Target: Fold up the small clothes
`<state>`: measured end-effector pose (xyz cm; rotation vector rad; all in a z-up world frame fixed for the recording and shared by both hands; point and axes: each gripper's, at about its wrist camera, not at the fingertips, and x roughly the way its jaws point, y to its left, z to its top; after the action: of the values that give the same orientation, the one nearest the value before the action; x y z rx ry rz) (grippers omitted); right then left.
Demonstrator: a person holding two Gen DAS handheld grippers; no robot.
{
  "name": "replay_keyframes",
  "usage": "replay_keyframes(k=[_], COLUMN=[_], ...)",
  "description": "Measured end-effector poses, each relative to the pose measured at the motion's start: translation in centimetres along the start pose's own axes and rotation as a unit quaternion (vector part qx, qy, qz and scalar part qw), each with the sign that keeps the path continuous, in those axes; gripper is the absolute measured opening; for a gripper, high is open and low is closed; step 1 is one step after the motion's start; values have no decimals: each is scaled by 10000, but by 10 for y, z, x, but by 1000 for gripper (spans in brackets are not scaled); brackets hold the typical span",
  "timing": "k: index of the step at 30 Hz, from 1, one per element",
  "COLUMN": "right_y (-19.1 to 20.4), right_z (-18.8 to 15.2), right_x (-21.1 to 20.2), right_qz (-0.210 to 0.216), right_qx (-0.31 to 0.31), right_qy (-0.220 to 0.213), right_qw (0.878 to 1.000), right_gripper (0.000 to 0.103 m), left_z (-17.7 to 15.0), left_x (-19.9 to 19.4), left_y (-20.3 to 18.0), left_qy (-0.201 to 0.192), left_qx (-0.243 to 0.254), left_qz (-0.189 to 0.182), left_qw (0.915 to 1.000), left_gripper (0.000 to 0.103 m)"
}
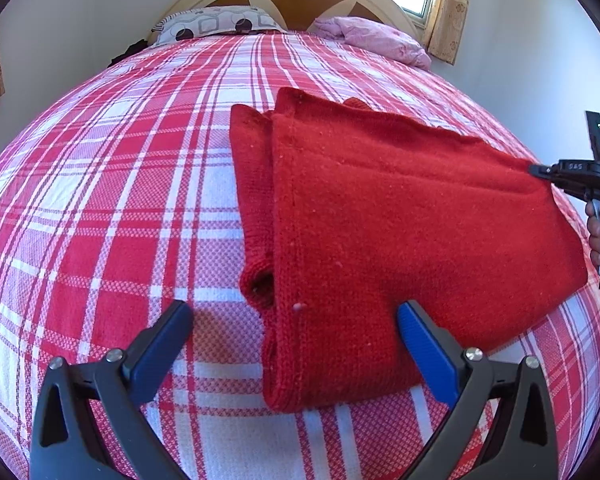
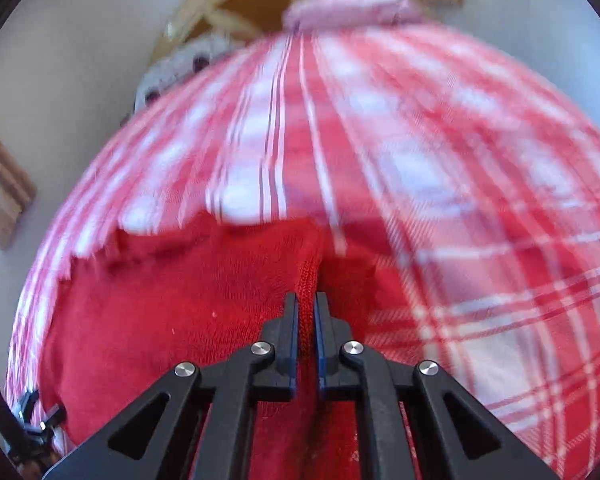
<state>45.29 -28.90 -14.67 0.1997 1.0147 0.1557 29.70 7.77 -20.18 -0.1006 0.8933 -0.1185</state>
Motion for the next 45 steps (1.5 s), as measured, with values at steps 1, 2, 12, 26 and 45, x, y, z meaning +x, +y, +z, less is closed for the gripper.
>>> replay_keyframes(k=[1, 2, 12, 26, 45], right_y=[2, 5, 68, 106, 241], right_z=[-1, -2, -51, -111, -190], right_x=[7, 6, -46, -70, -66], right_qz=[-137, -246, 157, -164, 0], right_qx=[-103, -202, -1150, -1877, -3378], right_qy=[101, 14, -271, -473, -712], right_qw=[9998, 9995, 9929, 9810, 9385], right_gripper=[7, 10, 30, 57, 59], left_z=[0, 1, 1, -13, -20], left_x=[0, 0, 1, -26, -33], left_y=[0, 1, 3, 25, 41], left_qy=[-2, -2, -3, -247, 79], left_qx=[7, -4, -18, -646, -609], left_qz=[6, -6, -28, 189, 478], left_qw=[10000, 10000, 10000, 9974, 9970], left_gripper=[103, 103, 103, 103, 103])
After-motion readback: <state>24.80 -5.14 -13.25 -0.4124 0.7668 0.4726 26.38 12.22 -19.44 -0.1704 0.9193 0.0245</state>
